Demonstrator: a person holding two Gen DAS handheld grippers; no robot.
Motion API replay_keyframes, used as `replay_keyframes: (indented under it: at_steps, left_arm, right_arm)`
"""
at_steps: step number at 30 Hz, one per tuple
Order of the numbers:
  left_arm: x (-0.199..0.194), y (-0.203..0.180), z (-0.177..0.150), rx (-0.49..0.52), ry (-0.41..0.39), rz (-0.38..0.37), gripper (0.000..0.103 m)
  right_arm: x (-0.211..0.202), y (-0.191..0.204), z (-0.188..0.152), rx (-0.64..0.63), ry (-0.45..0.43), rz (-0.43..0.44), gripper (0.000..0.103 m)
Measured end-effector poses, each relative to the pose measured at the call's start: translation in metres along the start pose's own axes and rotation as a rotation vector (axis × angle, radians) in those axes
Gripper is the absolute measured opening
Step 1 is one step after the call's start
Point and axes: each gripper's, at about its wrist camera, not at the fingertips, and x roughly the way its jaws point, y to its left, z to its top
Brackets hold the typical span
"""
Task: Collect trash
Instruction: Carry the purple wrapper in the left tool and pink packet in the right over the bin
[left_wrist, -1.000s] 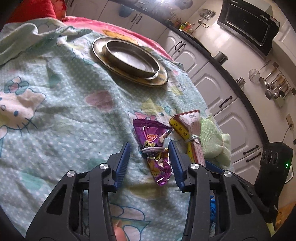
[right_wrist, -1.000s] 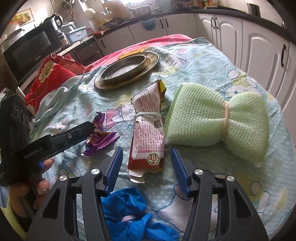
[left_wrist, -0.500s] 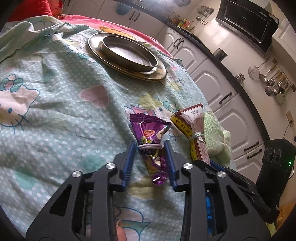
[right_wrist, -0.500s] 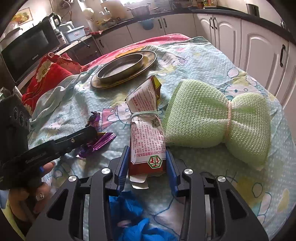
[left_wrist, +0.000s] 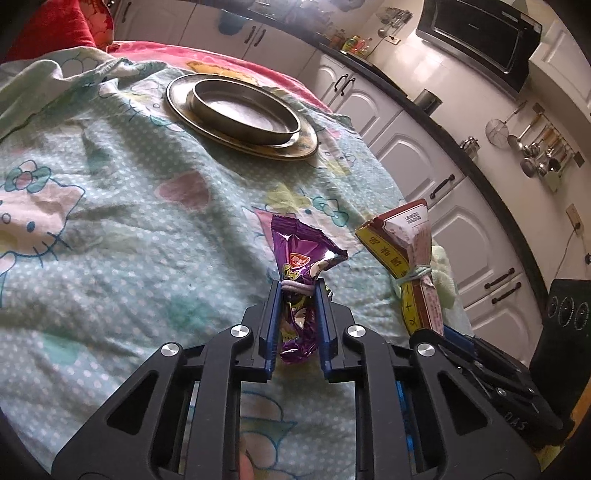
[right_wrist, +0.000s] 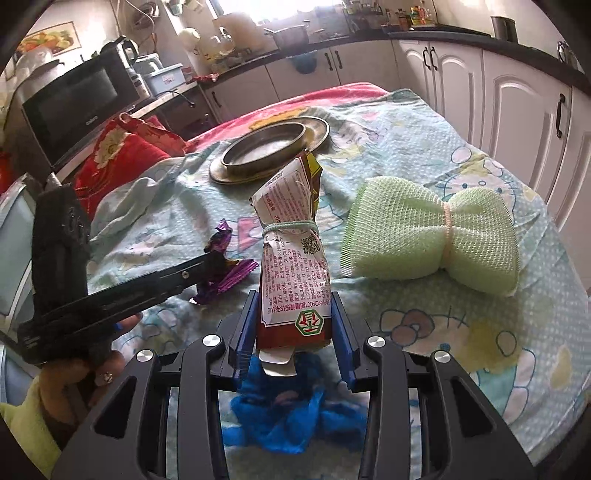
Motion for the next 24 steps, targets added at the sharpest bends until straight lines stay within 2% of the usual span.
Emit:
replay_keyframes:
  at_steps: [4, 12, 24]
  left_arm:
    - [-0.008, -0.012, -0.003, 0.055, -0.019, 0.012, 0.012]
    - [-0.023, -0.038, -0.006, 0.119, -0.050, -0.013, 0.012]
    - [-0.033, -0.075, -0.016, 0.199, -0.064, -0.054, 0.012]
  right_arm:
    - [-0.011, 0.002, -0.002, -0.013, -0.019, -0.005, 0.036]
    - [-0.042, -0.008, -0.008, -0.002, -0.071, -0.030, 0.036]
    - [-0.092, -0.033, -0.017, 0.015, -0.151, -0.123, 0.036]
